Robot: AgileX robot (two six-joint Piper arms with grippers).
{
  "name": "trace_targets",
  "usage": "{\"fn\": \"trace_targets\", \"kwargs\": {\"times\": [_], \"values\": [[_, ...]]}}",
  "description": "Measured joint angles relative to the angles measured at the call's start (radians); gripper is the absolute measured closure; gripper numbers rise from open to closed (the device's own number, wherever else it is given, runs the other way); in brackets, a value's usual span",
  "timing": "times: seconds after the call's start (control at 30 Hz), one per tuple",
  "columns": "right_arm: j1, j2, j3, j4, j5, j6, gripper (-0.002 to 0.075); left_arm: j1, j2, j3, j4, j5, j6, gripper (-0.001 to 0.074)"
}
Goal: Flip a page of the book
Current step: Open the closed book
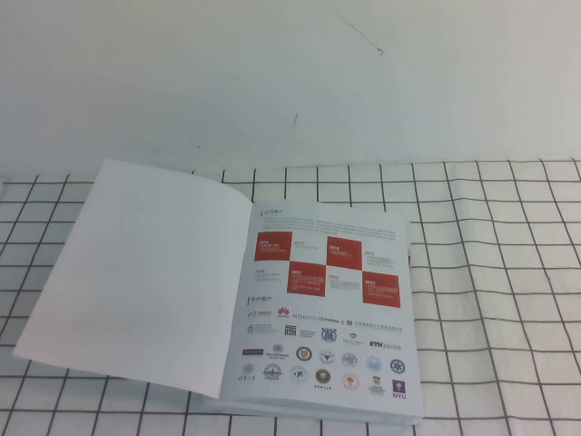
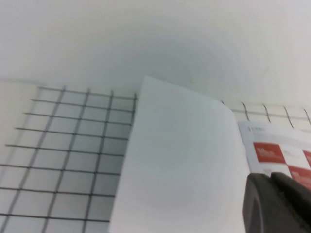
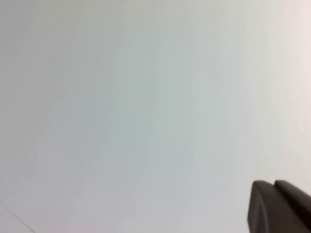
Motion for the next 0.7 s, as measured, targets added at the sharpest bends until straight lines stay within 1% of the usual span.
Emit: {"fn": "trace_targets", "kwargs": {"times": [0.1,0.2,0.27,0.37,0.53,0.63,0.7], "values": [[0.000,0.062,0.000,-0.019,0.042,0.059,0.0728,0.000,0.128,-0.029,-0.211,0.007,0.193,0.0738],[0.000,0.151,0.000,-0.046,0.069,0.078,0.0728,0.000,0.264,-0.059,-0.399,0.009,0.368,0.0738],[0.000,0.218,0.000,-0.078,0.113,0.080,0.0728,0.000,0.361,-0.082,-0.489,0.009,0.474,0.0738],[0.000,0.333,0.000,-0.128,0.191,0.071,0.0728,0.000,0.483,-0.135,-0.592,-0.001,0.615,0.0738],[0.000,0.552,-0.012,-0.131,0.267,0.045,0.0728,0.000,0.701,-0.241,-0.681,-0.003,0.734,0.0738],[0.000,0.685,-0.034,-0.078,0.272,0.003,0.0728,0.000,0.834,-0.301,-0.762,-0.003,0.859,0.0738],[0.000,0.779,-0.047,0.007,0.273,-0.066,0.0728,0.000,0.928,-0.331,-0.829,0.013,0.927,0.0738]]}}
